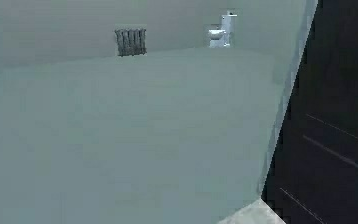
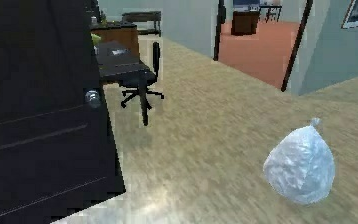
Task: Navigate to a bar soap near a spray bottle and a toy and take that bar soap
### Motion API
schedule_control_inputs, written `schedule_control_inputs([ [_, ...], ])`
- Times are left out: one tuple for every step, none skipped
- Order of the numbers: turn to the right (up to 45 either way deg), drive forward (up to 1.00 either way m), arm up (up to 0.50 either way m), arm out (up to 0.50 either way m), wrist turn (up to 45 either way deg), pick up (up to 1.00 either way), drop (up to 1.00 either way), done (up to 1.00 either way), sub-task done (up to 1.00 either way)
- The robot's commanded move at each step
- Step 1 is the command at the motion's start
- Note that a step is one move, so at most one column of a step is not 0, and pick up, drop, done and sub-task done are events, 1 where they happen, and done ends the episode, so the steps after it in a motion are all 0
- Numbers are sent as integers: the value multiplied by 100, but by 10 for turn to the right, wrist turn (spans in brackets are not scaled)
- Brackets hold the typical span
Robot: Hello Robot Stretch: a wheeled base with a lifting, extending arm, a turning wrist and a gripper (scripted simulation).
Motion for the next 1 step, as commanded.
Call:
schedule_control_inputs([
  [0,80,0,0,0,0,0,0,0],
])
